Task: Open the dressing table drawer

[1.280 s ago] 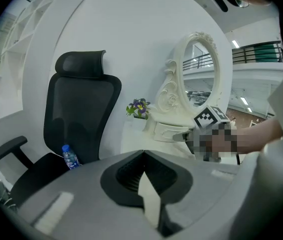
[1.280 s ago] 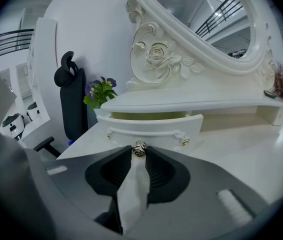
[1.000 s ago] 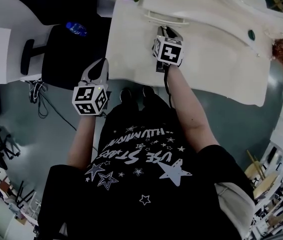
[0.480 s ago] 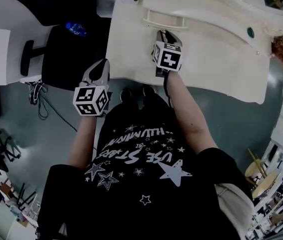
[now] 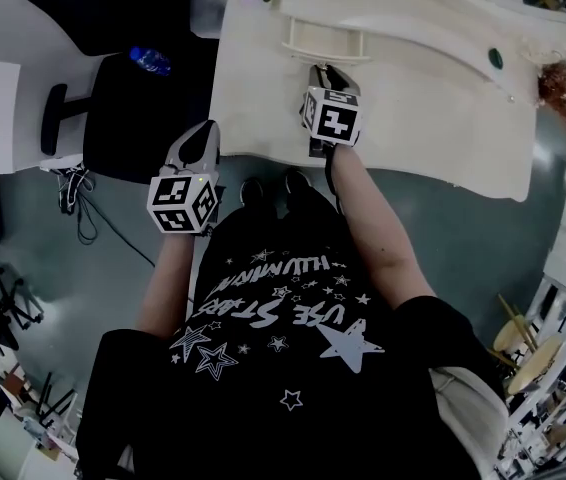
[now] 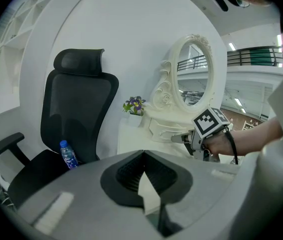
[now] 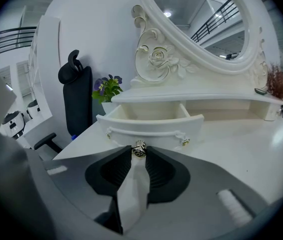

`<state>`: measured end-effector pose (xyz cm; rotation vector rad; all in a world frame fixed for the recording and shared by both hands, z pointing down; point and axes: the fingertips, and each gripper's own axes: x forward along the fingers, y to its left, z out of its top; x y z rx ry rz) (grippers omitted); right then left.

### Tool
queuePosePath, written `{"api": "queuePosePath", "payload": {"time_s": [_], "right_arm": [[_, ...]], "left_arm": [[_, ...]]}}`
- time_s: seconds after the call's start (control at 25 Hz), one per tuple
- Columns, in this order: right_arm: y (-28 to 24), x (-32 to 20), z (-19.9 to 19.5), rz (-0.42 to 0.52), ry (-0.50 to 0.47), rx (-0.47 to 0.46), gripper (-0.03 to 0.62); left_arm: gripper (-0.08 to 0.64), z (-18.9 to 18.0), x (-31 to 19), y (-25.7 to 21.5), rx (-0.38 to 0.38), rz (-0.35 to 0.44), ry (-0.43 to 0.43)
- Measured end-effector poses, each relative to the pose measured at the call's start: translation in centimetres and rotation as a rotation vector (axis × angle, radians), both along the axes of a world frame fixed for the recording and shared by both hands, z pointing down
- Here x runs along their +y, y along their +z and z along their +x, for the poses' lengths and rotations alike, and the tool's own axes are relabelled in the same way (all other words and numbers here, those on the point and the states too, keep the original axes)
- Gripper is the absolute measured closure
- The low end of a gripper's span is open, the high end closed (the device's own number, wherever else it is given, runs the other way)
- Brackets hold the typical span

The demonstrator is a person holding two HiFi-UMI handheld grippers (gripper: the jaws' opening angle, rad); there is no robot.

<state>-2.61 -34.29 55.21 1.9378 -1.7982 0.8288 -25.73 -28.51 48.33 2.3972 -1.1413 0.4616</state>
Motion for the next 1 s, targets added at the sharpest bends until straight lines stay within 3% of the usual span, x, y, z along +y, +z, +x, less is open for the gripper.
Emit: {"api": "queuePosePath", "payload": {"time_s": [0.48, 0.6, 1.0], "right_arm": [[0.0, 0.8, -0.4, -0.002, 0.031, -0.017, 0.466], [-0.2, 1.6, -0.4, 0.007, 0.033, -0.017, 0.393], [-2.3, 5.9, 1.5, 0.028, 0.067, -0.01, 0.405]], "left_arm": [[0.558, -0.9, 1.0, 0.1, 0.011, -0.003, 0.006], [0.558, -0.8, 1.2, 0.3, 0.02, -0.004, 0.019], [0.559, 0.2, 1.5, 1.1, 0.055, -0.016, 0.054]]}}
